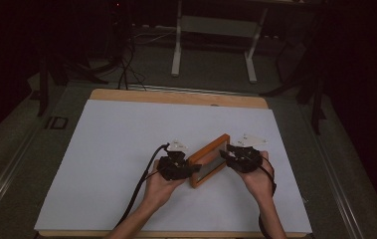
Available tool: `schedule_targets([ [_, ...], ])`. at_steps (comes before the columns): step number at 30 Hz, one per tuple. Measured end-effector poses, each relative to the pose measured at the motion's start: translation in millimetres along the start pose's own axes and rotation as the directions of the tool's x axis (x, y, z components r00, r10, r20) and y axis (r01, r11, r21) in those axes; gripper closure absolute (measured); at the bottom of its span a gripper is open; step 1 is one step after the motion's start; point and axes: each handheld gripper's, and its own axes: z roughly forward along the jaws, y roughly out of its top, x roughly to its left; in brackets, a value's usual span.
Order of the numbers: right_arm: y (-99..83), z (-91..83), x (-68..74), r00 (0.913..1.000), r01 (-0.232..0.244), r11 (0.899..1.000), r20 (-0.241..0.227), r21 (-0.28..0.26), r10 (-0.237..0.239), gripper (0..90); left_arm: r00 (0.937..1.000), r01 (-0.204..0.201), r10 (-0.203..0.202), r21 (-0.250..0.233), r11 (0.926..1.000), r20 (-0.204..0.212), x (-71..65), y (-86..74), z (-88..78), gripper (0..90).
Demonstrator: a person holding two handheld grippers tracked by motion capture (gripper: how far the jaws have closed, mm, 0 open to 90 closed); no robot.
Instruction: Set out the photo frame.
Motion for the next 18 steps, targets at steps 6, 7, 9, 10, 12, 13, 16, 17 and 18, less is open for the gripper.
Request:
schedule_targets([
  [6, 2.5, -0.6, 3.7, 0.9994, 0.029, 1.0, -0.017, -0.002, -0.029, 62.8, 0.9993, -0.023, 0.022, 0.028, 0.9993, 0.029, 11.7, 7.3, -12.8, 69.1],
  [7, 2.9, -0.6, 4.7, 0.9992, 0.035, 0.999, -0.021, -0.002, -0.035, 62.6, 0.9989, -0.036, 0.035, 0.034, 0.9988, 0.03, 13.6, 8.7, -15.7, 69.2],
  [9, 3.5, -0.4, 5.7, 0.9988, 0.043, 0.999, -0.024, -0.004, -0.043, 62.5, 0.9978, -0.057, 0.056, 0.049, 0.9972, 0.035, 16.7, 10.8, -20.8, 69.2],
  [10, 5.0, -0.6, 7.3, 0.9982, 0.052, 0.999, -0.031, -0.007, -0.052, 62.1, 0.9974, -0.063, 0.061, 0.054, 0.9965, 0.039, 17.9, 11.6, -22.7, 69.1],
  [12, 6.6, -0.9, 8.8, 0.9975, 0.059, 0.998, -0.037, -0.011, -0.06, 61.7, 0.996, -0.081, 0.078, 0.065, 0.9946, 0.045, 20.1, 13.2, -26.4, 69.1],
  [13, 7.5, -1.3, 9.4, 0.9968, 0.066, 0.998, -0.043, -0.011, -0.066, 61.7, 0.9951, -0.09, 0.087, 0.071, 0.9934, 0.047, 20.9, 14.1, -28.1, 69.1],
  [16, 9.9, -2.7, 11.2, 0.9952, 0.071, 0.997, -0.065, -0.028, -0.073, 60.6, 0.9921, -0.119, 0.115, 0.086, 0.9891, 0.051, 22.2, 16.4, -32.6, 69.1],
  [17, 11.1, -3.7, 11.4, 0.9942, 0.072, 0.997, -0.077, -0.038, -0.075, 60.1, 0.9901, -0.135, 0.13, 0.096, 0.9862, 0.053, 22.4, 17.6, -34.7, 69.1],
  [18, 12.3, -4.9, 12.1, 0.9937, 0.073, 0.996, -0.082, -0.047, -0.077, 59.7, 0.9867, -0.157, 0.152, 0.104, 0.982, 0.057, 22.4, 18.7, -37.0, 69.1],
])
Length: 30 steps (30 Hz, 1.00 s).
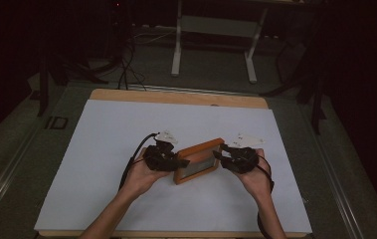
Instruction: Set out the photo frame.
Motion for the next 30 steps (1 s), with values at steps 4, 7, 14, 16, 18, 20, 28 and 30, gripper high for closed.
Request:
schedule_targets([
  [4, 6.7, -4.3, 3.2, 0.999, 0.024, 0.999, -0.037, -0.04, -0.025, 57.3, 0.9979, -0.064, 0.064, 0.026, 0.9976, 0.006, 0.2, 2.3, -6.9, 69.1],
  [7, 11.8, -5.7, 6.9, 0.9959, 0.055, 0.997, -0.069, -0.057, -0.059, 52.5, 0.9939, -0.11, 0.11, 0.04, 0.9931, 0.013, -0.3, 3.1, -11.5, 69.1],
  [14, 18.2, 2.3, 13.6, 0.9749, 0.152, 0.987, -0.158, -0.044, -0.157, 38.7, 0.9837, -0.174, 0.172, 0.036, 0.9841, 0.053, 2.6, 2.1, -18.6, 69.0],
  [16, 20.5, 4.7, 14.8, 0.9665, 0.174, 0.984, -0.184, -0.045, -0.179, 35.4, 0.9786, -0.199, 0.197, 0.033, 0.9794, 0.06, 1.2, 2.0, -20.1, 69.0],
  [18, 23.2, 7.1, 17.1, 0.9545, 0.202, 0.978, -0.214, -0.045, -0.207, 32.5, 0.9698, -0.236, 0.233, 0.035, 0.9712, 0.072, -1.2, 2.2, -22.1, 69.0],
  [20, 24.5, 8.2, 18.6, 0.9472, 0.219, 0.975, -0.229, -0.047, -0.224, 31.9, 0.9648, -0.254, 0.25, 0.036, 0.9666, 0.08, -2.6, 2.6, -23.2, 69.0],
  [28, 27.1, 14.7, 28.0, 0.8917, 0.304, 0.952, -0.344, -0.028, -0.294, 45.3, 0.9423, -0.314, 0.31, 0.014, 0.9493, 0.127, 2.7, 2.4, -26.8, 68.7],
  [30, 26.6, 13.7, 27.5, 0.8881, 0.313, 0.949, -0.344, -0.031, -0.305, 49.7, 0.9455, -0.3, 0.297, -0.001, 0.9541, 0.133, 6.8, 1.6, -26.7, 67.9],
])
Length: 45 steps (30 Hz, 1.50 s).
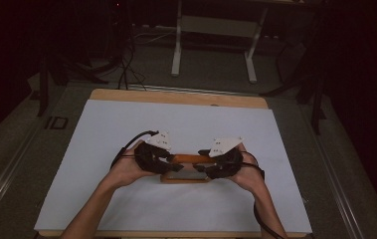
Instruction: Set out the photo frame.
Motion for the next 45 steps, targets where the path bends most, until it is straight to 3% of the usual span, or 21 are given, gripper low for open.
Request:
schedule_targets([
  [5, -1.9, -5.7, -1.9, 0.9993, 0.015, 1.0, -0.035, -0.006, -0.015, 60.3, 0.9995, 0.031, -0.031, -0.032, 0.999, 0.005, 6.3, -4.0, -0.1, 63.9],
  [11, 0.4, -6.7, 2.8, 0.9956, 0.071, 0.997, -0.062, 0.017, -0.07, 65.6, 0.9985, 0.052, -0.053, -0.037, 0.998, -0.014, 8.3, -5.2, 1.4, 57.7],
  [16, 1.6, -5.7, 6.7, 0.993, 0.097, 0.995, -0.07, 0.023, -0.095, 68.7, 0.9951, 0.099, -0.099, -0.066, 0.9929, -0.002, 13.8, -10.4, 1.7, 47.1],
  [30, -4.2, -9.9, 4.7, 0.9949, 0.075, 0.997, -0.067, -0.002, -0.075, 69.3, 0.9824, 0.183, -0.186, -0.142, 0.9728, -0.012, 26.0, -30.0, -4.0, 34.1],
  [38, -7.5, -12.6, 3.6, 0.996, 0.065, 0.998, -0.061, -0.013, -0.066, 69.3, 0.98, 0.193, -0.198, -0.152, 0.9693, -0.02, 29.2, -39.9, -1.4, 29.7],
  [45, -13.1, -17.1, 2.8, 0.9974, 0.046, 0.998, -0.055, -0.032, -0.048, 69.3, 0.9739, 0.215, -0.224, -0.163, 0.9629, -0.038, 32.8, -50.6, 5.4, 28.5],
])
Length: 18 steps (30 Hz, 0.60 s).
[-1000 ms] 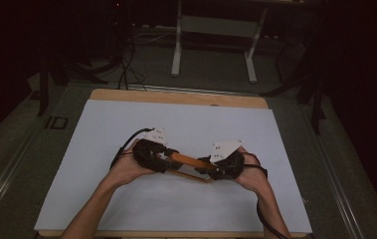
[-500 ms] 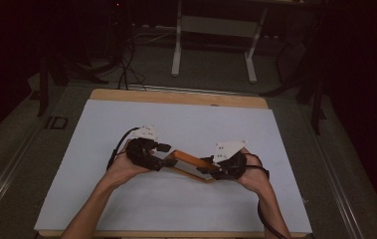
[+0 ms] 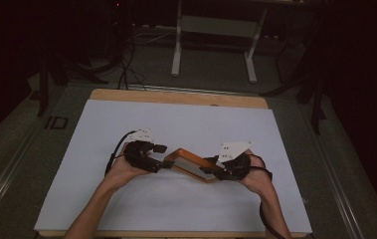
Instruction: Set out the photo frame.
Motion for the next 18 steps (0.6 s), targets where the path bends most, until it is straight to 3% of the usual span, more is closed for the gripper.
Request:
schedule_targets([
  [6, -5.2, -4.5, -1.1, 0.9998, -0.018, 1.0, 0.004, -0.015, 0.018, 69.3, 0.9999, 0.013, -0.013, -0.004, 0.9999, -0.008, 3.7, -6.7, 11.6, 27.9],
  [18, -16.9, -15.0, -3.9, 0.9987, -0.05, 0.998, 0.011, -0.037, 0.051, 69.3, 0.9988, 0.007, -0.005, -0.035, 0.9994, 0.049, 1.6, -12.5, 45.2, 34.4],
])
